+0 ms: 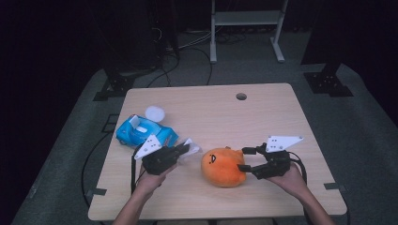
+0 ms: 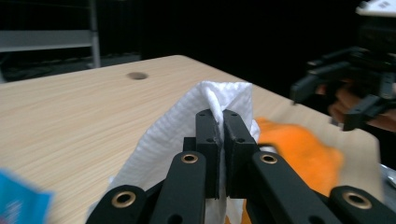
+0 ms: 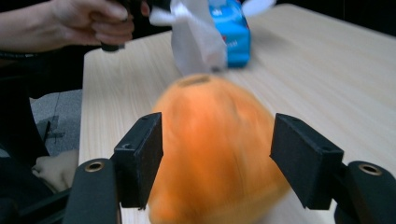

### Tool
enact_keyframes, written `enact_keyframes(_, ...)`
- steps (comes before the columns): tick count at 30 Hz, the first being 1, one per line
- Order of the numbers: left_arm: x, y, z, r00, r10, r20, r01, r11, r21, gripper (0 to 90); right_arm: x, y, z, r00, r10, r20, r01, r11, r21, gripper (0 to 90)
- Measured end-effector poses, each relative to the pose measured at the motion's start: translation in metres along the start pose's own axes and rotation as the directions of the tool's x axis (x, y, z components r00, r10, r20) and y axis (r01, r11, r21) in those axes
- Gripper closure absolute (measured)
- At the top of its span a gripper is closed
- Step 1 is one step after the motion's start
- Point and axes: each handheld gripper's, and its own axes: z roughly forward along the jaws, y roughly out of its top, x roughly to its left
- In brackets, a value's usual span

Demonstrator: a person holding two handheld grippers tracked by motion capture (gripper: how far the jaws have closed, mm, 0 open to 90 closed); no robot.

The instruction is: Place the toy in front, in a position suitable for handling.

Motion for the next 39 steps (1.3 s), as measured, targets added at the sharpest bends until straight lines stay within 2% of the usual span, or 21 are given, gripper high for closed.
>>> enact_keyframes(3, -0.011, 0.008, 0.008, 0.9981, 0.003, 0.061, -0.003, 1.0, 0.004, 86.4, 0.004, 0.011, 0.006, 0.9995, -0.029, -0.014, 0.029, 0.999, -0.017, 33.3)
enact_keyframes(5, -0.013, 0.009, 0.01, 0.9971, 0.005, 0.076, -0.005, 1.0, 0.005, 86.4, 0.006, 0.018, 0.011, 0.9982, -0.058, -0.018, 0.057, 0.998, -0.022, 34.2)
enact_keyframes(6, -0.02, 0.012, 0.015, 0.9943, 0.015, 0.105, -0.017, 0.9997, 0.016, 86.4, 0.008, 0.021, 0.014, 0.9973, -0.069, -0.024, 0.068, 0.997, -0.023, 34.9)
enact_keyframes(7, -0.02, 0.012, 0.015, 0.9943, 0.015, 0.105, -0.017, 0.9997, 0.016, 86.4, 0.008, 0.021, 0.014, 0.9973, -0.069, -0.024, 0.068, 0.997, -0.023, 34.9)
enact_keyframes(9, -0.029, 0.014, 0.023, 0.9884, 0.031, 0.149, -0.036, 0.9987, 0.035, 86.4, 0.013, 0.028, 0.025, 0.9935, -0.108, -0.037, 0.107, 0.994, -0.013, 39.9)
enact_keyframes(11, -0.031, 0.014, 0.025, 0.9869, 0.029, 0.159, -0.036, 0.9987, 0.038, 86.4, 0.015, 0.029, 0.028, 0.9912, -0.127, -0.039, 0.126, 0.992, -0.011, 42.6)
enact_keyframes(12, -0.034, 0.013, 0.029, 0.9834, 0.026, 0.18, -0.034, 0.9985, 0.042, 86.4, 0.017, 0.031, 0.033, 0.9886, -0.142, -0.05, 0.142, 0.99, -0.003, 48.1)
enact_keyframes(15, -0.038, 0.013, 0.033, 0.9791, 0.026, 0.202, -0.037, 0.9979, 0.053, 86.3, 0.018, 0.031, 0.039, 0.9855, -0.159, -0.06, 0.16, 0.987, 0.007, 55.7)
enact_keyframes(19, -0.039, 0.013, 0.034, 0.976, 0.012, 0.217, -0.025, 0.9981, 0.057, 85.3, 0.019, 0.03, 0.04, 0.9829, -0.165, -0.081, 0.166, 0.986, -0.003, 84.7)
enact_keyframes(21, -0.039, 0.014, 0.034, 0.9748, 0.007, 0.223, -0.021, 0.9981, 0.058, 78.7, 0.019, 0.029, 0.038, 0.9835, -0.164, -0.077, 0.165, 0.986, 0.003, 87.8)
enact_keyframes(25, -0.039, 0.014, 0.032, 0.9752, 0.0, 0.221, -0.013, 0.9983, 0.057, 69.2, 0.015, 0.026, 0.028, 0.9876, -0.13, -0.088, 0.129, 0.992, -0.013, 88.8)
enact_keyframes(30, -0.035, 0.015, 0.027, 0.9788, 0.008, 0.205, -0.017, 0.999, 0.042, 65.4, 0.005, 0.018, 0.001, 0.994, -0.063, -0.09, 0.058, 0.997, -0.057, 88.8)
enact_keyframes(36, -0.027, 0.009, 0.025, 0.9862, 0.009, 0.165, -0.019, 0.9979, 0.062, 63.8, -0.008, 0.004, -0.034, 0.9989, -0.009, -0.045, 0.006, 0.998, -0.062, 88.8)
enact_keyframes(37, -0.027, 0.009, 0.025, 0.9862, 0.009, 0.165, -0.019, 0.9979, 0.062, 63.6, -0.008, 0.004, -0.034, 0.9989, -0.009, -0.045, 0.006, 0.998, -0.062, 88.8)
enact_keyframes(38, -0.024, 0.005, 0.026, 0.988, 0.005, 0.154, -0.017, 0.9971, 0.075, 63.4, -0.011, -0.003, -0.046, 0.9996, 0.007, -0.027, -0.008, 0.998, -0.057, 88.7)
enact_keyframes(39, -0.024, 0.004, 0.027, 0.9885, 0.007, 0.151, -0.019, 0.9968, 0.078, 63.2, -0.013, -0.006, -0.049, 0.9996, 0.012, -0.025, -0.013, 0.998, -0.056, 88.7)
